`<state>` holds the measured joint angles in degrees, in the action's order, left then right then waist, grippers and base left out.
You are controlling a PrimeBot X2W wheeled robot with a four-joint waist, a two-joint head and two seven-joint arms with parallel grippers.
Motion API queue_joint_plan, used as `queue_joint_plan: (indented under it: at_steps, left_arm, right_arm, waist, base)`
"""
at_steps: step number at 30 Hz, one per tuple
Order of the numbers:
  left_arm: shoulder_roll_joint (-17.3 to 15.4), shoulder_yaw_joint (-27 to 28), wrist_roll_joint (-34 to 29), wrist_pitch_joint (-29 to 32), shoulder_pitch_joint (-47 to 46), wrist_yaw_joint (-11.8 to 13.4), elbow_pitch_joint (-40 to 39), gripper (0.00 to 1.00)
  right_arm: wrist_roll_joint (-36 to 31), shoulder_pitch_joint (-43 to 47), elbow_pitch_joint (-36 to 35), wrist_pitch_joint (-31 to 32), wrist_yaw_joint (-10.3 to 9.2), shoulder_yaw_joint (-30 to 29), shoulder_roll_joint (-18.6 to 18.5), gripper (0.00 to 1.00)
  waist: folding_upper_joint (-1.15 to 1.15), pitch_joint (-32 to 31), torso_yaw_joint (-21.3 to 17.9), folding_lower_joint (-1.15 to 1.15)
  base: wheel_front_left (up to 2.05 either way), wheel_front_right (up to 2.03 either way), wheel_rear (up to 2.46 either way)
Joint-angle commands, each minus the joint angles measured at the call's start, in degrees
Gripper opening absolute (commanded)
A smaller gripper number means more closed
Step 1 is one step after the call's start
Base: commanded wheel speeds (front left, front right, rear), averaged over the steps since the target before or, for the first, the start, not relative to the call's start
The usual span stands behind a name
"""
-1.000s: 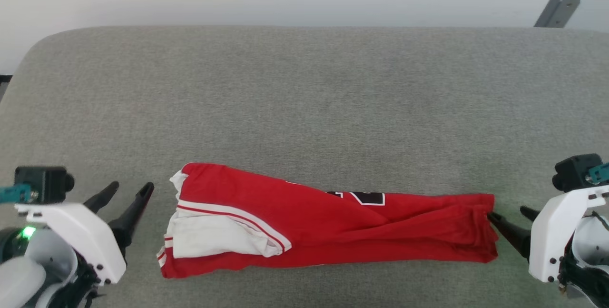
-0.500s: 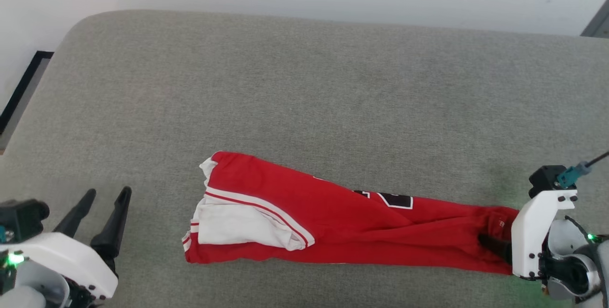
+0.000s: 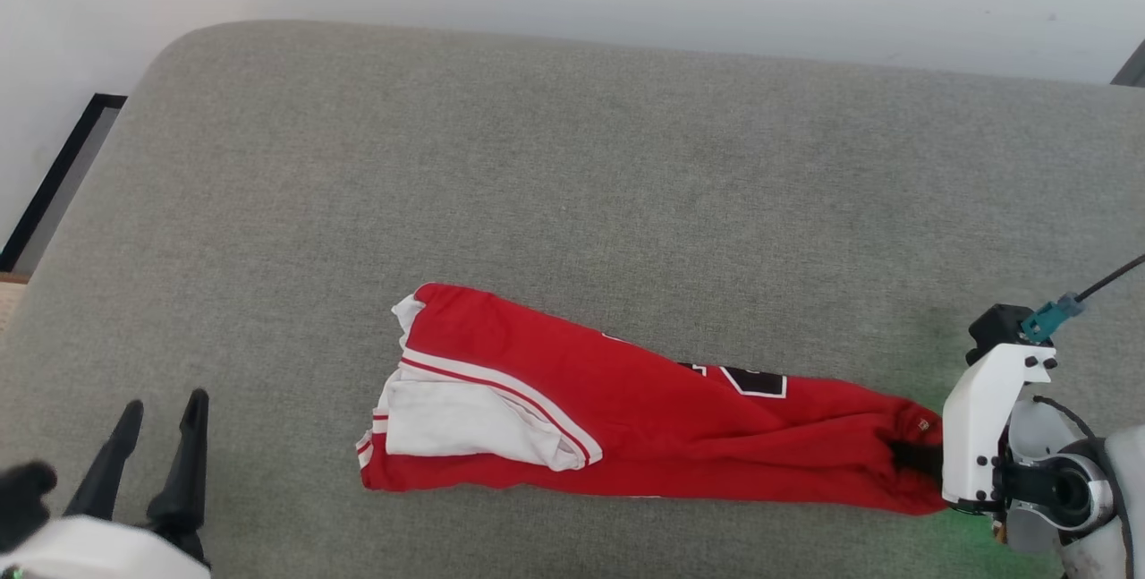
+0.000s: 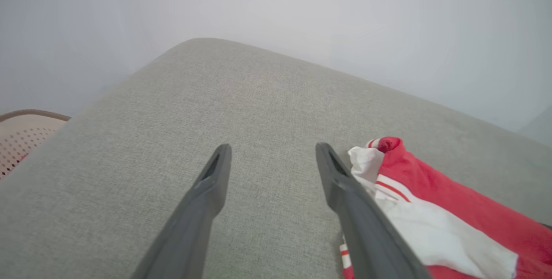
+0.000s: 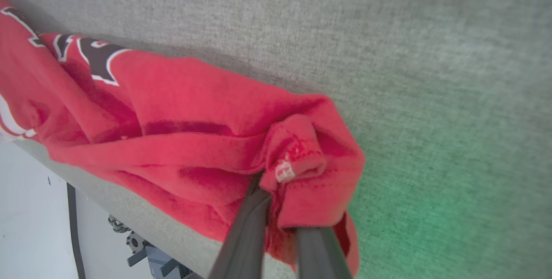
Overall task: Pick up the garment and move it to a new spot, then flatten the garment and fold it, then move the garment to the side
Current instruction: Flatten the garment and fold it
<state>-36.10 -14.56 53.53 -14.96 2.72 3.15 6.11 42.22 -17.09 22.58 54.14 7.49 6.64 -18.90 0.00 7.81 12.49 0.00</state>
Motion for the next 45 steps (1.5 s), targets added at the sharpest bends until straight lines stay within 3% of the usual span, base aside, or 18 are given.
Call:
queue_joint_plan:
  at_steps: [1,6,11,22,28,36,40,45]
  left_arm:
    - [1.6,1.8,-1.6,-0.3,1.3,-1.6,0.1,1.00]
    - [6.9,7.8,-6.3,-0.3,4.2,-5.9,2.0,1.00]
    - [10.9,12.2,-9.2,-0.3,5.4,-8.4,2.8,1.00]
    - [14.8,16.0,-12.1,-0.3,5.9,-10.2,3.7,1.00]
    - [15.6,16.6,-12.6,-0.3,6.5,-10.6,4.2,1.00]
    - [16.1,16.4,-12.7,-0.3,7.9,-10.7,3.9,1.00]
    - [15.9,15.5,-12.2,-0.3,8.2,-10.7,3.7,1.00]
    - [15.6,14.1,-11.0,-0.3,7.5,-10.7,3.9,1.00]
  right_arm:
    - [0.9,0.2,0.4,0.1,0.00,0.5,0.7,0.00]
    - [2.2,0.5,-1.0,-1.1,-0.01,-1.0,-1.7,0.00]
    - [1.7,1.2,-0.6,-1.9,-0.02,-4.5,-4.9,0.00]
    - [-3.5,0.0,3.0,-1.9,-0.02,-13.2,-11.5,0.00]
    - [-2.1,-0.4,-0.6,0.7,-0.01,-12.8,-10.4,0.00]
    - [0.1,5.3,-18.1,6.5,-0.01,-8.7,-5.0,0.00]
    - [-0.3,6.8,-24.1,7.5,-0.01,-4.3,-2.0,0.00]
    - [-0.3,5.0,-25.1,6.7,-0.01,2.4,1.4,0.00]
  waist:
    - [0.00,-0.2,-0.2,0.00]
    - [0.00,-0.7,-0.7,0.00]
    - [0.00,-1.1,-1.3,0.00]
    - [0.00,-1.0,-2.8,0.00]
    - [0.00,-1.5,-3.6,0.00]
    - [0.00,-3.3,-2.8,0.00]
    - [0.00,-3.8,-1.5,0.00]
    - [0.00,-4.1,0.6,0.00]
  base:
    - [0.00,0.00,0.00]
    - [0.00,0.00,0.00]
    - [0.00,0.00,0.00]
    - [0.00,0.00,0.00]
    - [0.00,0.00,0.00]
    - [0.00,0.00,0.00]
    - [0.00,0.00,0.00]
    - [0.00,0.00,0.00]
